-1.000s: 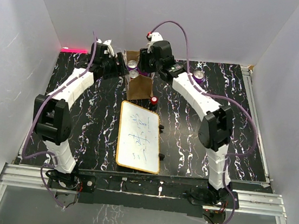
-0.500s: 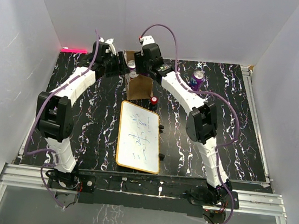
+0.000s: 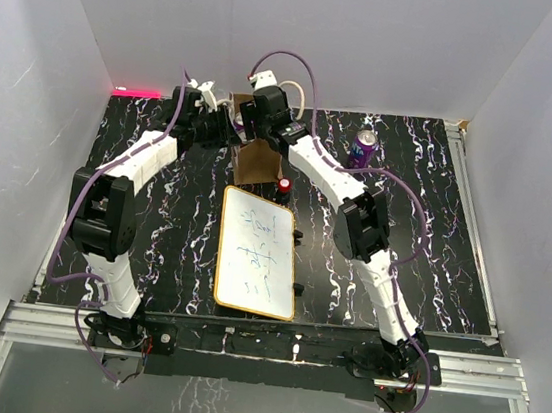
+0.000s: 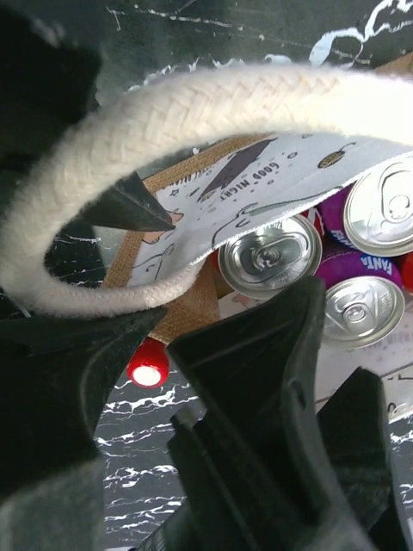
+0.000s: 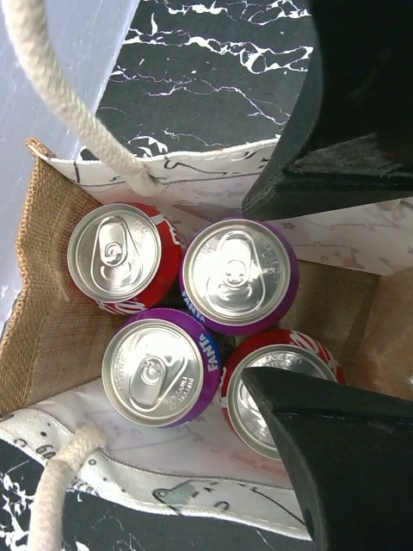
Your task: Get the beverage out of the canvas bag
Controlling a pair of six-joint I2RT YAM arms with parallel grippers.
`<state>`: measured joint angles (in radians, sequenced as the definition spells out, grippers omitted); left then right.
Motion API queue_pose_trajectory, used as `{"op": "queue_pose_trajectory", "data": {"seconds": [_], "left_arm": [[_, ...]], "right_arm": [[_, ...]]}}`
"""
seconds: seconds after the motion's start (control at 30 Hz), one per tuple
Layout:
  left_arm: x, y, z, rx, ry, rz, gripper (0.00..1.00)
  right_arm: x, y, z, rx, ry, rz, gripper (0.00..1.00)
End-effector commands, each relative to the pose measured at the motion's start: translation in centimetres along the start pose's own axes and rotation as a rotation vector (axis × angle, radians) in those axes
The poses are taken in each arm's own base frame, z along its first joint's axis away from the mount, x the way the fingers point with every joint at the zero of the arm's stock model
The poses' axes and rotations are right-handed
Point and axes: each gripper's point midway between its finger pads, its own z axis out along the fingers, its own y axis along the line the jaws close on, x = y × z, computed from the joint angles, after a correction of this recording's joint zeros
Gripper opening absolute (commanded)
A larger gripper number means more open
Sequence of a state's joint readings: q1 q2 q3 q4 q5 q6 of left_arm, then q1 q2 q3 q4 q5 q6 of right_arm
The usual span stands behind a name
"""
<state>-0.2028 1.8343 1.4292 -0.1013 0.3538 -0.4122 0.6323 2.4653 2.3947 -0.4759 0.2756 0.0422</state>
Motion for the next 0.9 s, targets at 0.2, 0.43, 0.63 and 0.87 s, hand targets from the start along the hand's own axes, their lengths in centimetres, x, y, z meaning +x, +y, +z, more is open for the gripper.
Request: {"op": "queue_pose_trajectory", "data": {"seconds": [0.2,0.43,0.63,0.87], "left_arm": [[1.9,-1.5,-0.9,0.117,0.045,0.022,0.29],[2.9,-1.4,-0.8,0.123,0.066,0.037,0.33],[2.3,-0.7,-1.2,0.064,0.042,0.060,0.40],[3.6,-0.4,-1.0,0.040,0.094,0.056,0.43]], "right_arm": [[-1.8,-1.7,1.4,0.104,-0.084,0.003,0.72],[-2.6,-0.7,0.6,0.044,-0.092,0.044,0.72],[-3.4,0.2,-2.0,-0.032,-0.068,0.098,0.81],[-2.9,0.3,-3.3,-0.058,-0.026,0.092,0.88]]}}
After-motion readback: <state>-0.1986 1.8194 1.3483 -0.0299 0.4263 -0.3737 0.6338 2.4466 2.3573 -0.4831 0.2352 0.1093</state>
